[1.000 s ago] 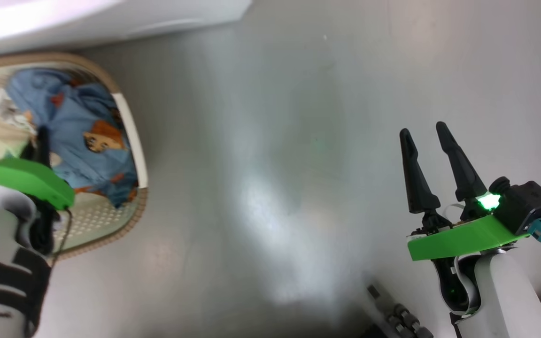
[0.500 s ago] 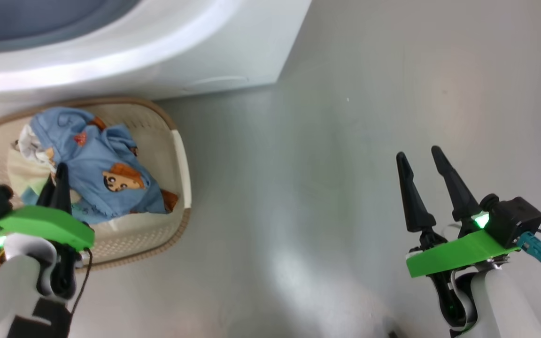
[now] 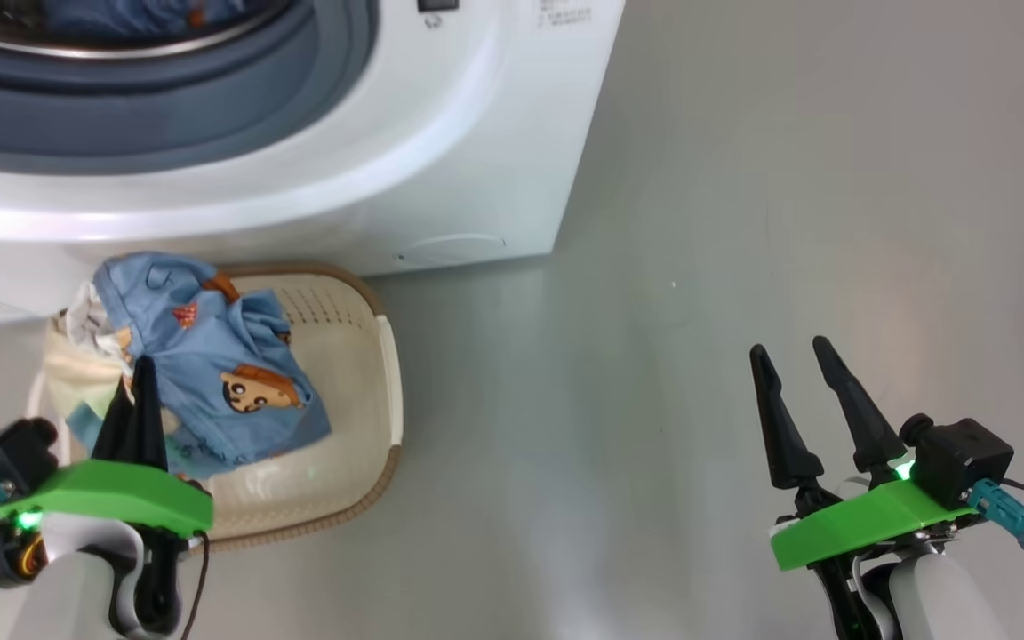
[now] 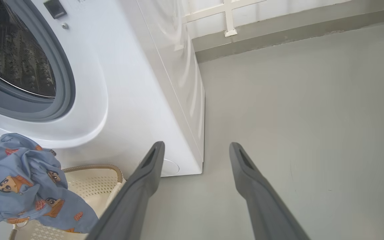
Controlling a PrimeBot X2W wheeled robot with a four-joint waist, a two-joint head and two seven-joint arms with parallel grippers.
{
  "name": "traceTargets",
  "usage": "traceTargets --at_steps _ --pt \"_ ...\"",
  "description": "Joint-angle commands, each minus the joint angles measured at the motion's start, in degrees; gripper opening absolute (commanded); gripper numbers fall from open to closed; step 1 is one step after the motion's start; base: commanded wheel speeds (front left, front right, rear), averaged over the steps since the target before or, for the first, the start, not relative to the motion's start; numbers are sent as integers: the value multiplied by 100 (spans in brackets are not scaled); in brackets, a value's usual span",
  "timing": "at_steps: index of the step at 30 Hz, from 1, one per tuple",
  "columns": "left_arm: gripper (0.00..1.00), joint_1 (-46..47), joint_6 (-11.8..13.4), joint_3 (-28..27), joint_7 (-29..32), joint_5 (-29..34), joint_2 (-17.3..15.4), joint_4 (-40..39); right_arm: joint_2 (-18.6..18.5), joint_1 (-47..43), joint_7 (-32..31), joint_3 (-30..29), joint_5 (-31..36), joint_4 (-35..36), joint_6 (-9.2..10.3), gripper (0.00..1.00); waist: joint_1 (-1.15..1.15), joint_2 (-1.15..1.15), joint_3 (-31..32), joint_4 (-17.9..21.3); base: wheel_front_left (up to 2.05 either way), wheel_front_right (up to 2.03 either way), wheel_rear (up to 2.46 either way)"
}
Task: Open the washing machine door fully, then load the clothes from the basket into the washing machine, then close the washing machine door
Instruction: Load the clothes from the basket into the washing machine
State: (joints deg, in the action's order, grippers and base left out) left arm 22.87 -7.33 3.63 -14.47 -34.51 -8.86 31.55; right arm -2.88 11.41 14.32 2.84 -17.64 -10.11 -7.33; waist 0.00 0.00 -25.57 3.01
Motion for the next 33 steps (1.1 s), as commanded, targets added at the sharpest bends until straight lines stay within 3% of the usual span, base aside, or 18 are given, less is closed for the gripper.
traceTargets --at_steps 1,11,20,33 --pt "0 -156 -3 -264 -52 136 -136 -230 1 -144 68 113 67 102 -16 100 0 0 265 -102 0 0 0" --pt "0 -819 9 -1019 -52 989 262 -1548 1 -319 68 51 170 79 -16 100 0 0 760 -87 0 0 0" --pt "0 -1430 -2 -1207 -52 1384 502 -2241 1 -455 68 -29 374 107 -16 100 0 0 1320 -12 0 0 0" --pt "0 -2207 11 -1344 -52 1965 589 -2949 1 -674 68 -107 765 299 -16 100 0 0 1946 71 0 0 0"
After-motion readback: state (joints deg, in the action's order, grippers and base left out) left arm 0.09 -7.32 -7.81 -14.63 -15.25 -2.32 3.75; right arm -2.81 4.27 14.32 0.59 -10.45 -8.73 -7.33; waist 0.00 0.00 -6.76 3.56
